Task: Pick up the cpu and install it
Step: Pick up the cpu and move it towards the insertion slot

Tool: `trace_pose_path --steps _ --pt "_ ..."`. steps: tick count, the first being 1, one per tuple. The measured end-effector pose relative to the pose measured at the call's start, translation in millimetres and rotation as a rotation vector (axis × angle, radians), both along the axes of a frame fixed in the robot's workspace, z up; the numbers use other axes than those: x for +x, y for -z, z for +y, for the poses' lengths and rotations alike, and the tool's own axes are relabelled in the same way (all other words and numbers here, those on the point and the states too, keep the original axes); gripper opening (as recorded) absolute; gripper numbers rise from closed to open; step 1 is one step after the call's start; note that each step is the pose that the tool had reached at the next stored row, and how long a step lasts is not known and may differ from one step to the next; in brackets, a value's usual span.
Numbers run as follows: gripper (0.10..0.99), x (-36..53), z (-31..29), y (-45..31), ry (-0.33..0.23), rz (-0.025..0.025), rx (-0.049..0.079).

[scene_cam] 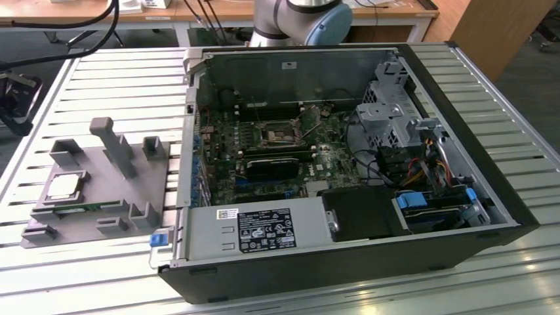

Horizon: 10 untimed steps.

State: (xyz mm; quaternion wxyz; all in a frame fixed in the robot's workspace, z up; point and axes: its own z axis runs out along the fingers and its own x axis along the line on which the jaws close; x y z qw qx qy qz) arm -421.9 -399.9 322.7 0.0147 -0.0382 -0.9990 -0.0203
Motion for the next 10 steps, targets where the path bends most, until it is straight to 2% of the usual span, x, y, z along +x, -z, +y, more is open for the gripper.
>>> trace_pose_path --steps 4,8,10 --pt "0.106 -0.2 -0.6 3.1 0.000 -0.0069 0.000" --pt "0.106 -0.5 -2.2 6.6 0.000 -0.0183 0.000" --pt "0.106 -0.6 -2.9 8.7 -0.001 -0.0219 0.000"
